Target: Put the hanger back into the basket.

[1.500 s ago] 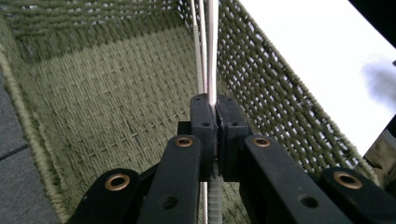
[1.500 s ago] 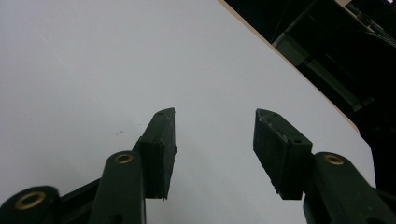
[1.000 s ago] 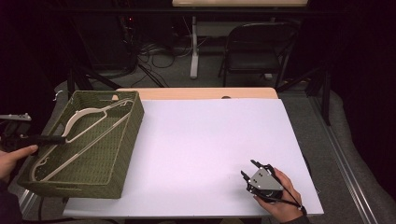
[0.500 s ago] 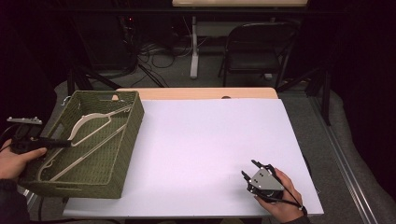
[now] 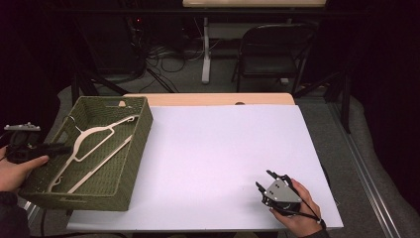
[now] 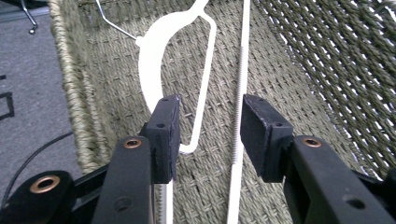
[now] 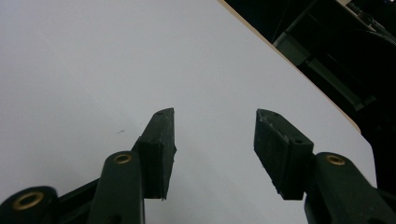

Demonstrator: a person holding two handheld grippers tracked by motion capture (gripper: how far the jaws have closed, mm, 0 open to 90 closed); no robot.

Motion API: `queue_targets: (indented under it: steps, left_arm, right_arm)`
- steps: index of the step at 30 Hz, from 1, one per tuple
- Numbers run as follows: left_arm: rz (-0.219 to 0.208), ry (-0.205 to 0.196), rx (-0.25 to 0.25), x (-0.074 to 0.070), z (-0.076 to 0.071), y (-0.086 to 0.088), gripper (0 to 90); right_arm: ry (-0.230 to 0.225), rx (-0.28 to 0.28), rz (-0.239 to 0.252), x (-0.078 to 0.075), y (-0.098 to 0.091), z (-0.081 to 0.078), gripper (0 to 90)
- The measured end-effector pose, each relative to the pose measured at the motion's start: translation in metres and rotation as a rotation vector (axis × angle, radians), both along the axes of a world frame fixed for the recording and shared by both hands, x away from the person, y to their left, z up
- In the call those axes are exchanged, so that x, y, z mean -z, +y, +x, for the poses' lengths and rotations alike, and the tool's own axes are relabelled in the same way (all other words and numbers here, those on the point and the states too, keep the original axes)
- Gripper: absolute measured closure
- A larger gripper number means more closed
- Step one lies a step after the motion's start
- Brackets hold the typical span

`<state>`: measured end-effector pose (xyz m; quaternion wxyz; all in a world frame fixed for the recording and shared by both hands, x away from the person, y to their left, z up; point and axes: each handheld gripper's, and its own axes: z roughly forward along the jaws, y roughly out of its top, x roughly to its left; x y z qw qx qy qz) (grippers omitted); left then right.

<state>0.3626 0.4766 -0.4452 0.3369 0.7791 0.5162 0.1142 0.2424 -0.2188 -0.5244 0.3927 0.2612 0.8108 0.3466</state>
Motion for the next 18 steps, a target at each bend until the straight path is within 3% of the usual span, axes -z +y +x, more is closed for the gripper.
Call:
queue_targets:
  steps: [10, 18]
  left_arm:
    - [-0.009, -0.044, -0.006, -0.005, -0.008, -0.006, 46.1]
    - [-0.020, -0.115, -0.031, -0.012, -0.024, -0.023, 42.2]
  right_arm:
    - [0.008, -0.004, 0.014, -0.001, 0.000, 0.000, 45.7]
    - [0.006, -0.002, 0.032, -0.004, -0.002, -0.001, 44.6]
